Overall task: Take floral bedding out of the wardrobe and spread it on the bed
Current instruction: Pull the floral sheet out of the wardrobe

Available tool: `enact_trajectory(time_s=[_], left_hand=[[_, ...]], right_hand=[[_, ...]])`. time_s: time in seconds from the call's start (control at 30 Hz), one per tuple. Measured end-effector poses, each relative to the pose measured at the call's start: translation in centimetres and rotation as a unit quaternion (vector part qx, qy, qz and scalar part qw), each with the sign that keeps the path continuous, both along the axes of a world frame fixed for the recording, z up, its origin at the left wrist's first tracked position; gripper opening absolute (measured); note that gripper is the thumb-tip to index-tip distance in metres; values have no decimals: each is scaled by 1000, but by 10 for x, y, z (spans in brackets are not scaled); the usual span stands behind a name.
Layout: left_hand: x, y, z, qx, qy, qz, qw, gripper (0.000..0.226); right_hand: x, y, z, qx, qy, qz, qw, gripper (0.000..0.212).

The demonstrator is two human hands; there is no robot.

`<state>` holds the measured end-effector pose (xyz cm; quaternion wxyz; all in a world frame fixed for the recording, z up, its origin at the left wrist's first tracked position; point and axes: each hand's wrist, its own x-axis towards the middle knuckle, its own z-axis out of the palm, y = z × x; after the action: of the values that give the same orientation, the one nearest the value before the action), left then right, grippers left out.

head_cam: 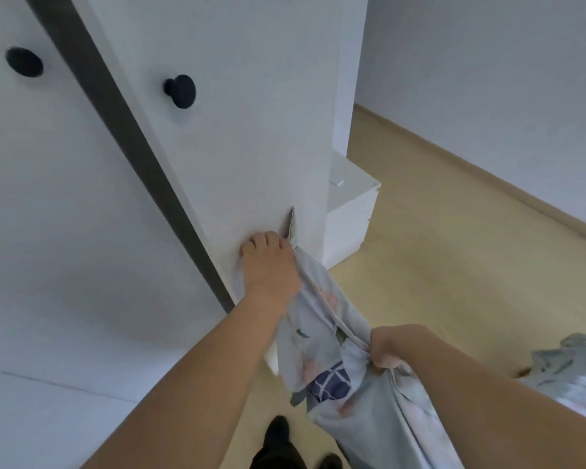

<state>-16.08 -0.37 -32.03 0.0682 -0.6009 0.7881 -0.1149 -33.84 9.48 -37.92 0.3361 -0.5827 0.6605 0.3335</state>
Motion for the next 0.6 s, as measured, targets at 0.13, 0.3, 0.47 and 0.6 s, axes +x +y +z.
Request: enact_trajectory(time_s=[0.13, 0.3, 0.47, 0.6], left_hand=[[51, -20, -5, -18, -67, 51, 996, 68], [76, -28, -8, 1, -112, 31, 993, 69], [88, -43, -10, -2, -95, 19, 995, 68], [100, -62, -11, 0, -94, 17, 995, 66]], right_hand=[[27, -19, -4, -17, -1, 47, 999, 33], [50, -42, -2, -11, 0, 112, 994, 12], [56, -64, -4, -30, -4, 136, 990, 25], [67, -84, -1, -46, -7, 153, 987, 29]])
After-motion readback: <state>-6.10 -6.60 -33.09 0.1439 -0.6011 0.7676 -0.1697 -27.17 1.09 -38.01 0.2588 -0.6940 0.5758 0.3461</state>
